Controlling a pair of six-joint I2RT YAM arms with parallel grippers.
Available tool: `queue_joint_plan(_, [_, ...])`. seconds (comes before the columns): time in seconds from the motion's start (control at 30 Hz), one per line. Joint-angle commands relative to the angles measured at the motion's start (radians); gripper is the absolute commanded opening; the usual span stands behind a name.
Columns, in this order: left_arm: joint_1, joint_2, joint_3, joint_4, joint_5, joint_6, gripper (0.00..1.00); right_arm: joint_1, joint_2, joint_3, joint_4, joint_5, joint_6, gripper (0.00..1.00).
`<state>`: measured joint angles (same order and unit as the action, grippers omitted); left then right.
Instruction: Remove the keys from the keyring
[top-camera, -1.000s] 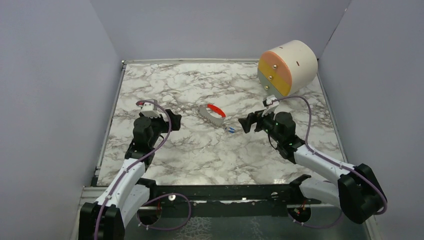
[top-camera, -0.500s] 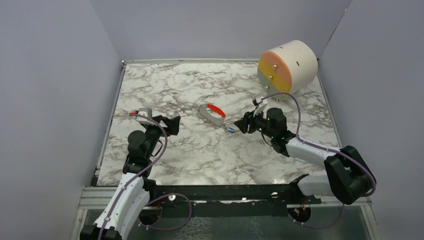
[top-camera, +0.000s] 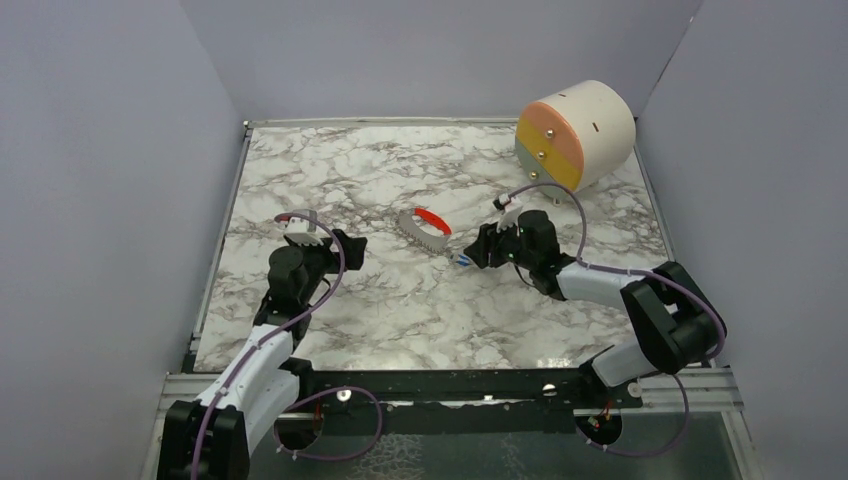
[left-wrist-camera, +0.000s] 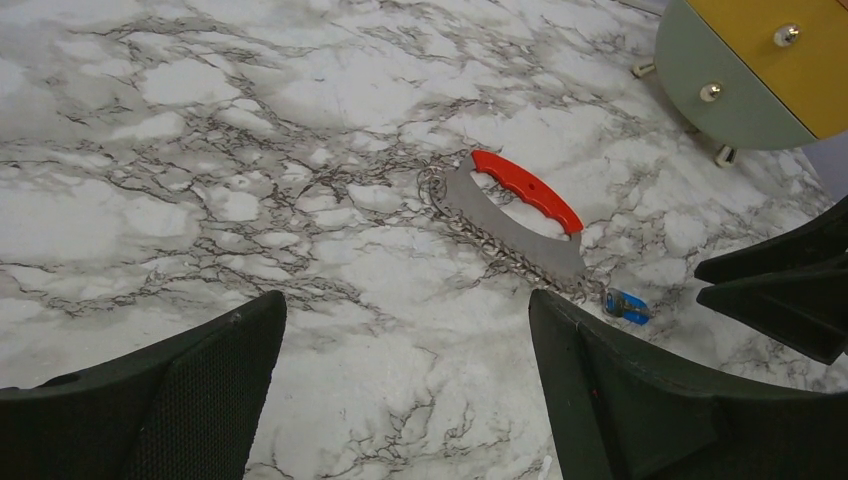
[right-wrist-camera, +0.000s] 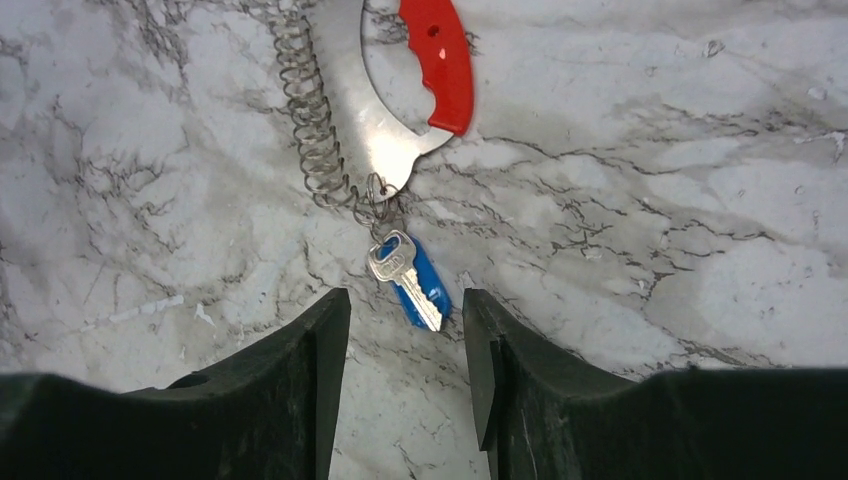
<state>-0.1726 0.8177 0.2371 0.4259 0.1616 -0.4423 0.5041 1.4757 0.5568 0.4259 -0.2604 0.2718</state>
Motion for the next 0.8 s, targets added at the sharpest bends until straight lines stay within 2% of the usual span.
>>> queue_joint_plan(0.0, [-0.004,0.042,0.025,0.077,0.034,0.001,0.93,0.016,0.051,0.021,-0.010,-0.013,0.022,0.45])
queue_joint_plan(0.43, [-0.005,0.081,0.027,0.112,0.043,-0.005,0.90,0.108,0.165,0.099,-0.076,0.107,-0.019,0.41])
queue_joint_plan(0.77, [-0.005,0.058,0.015,0.120,0.052,-0.009,0.89,0.113,0.220,0.129,-0.073,0.190,-0.032,0.42])
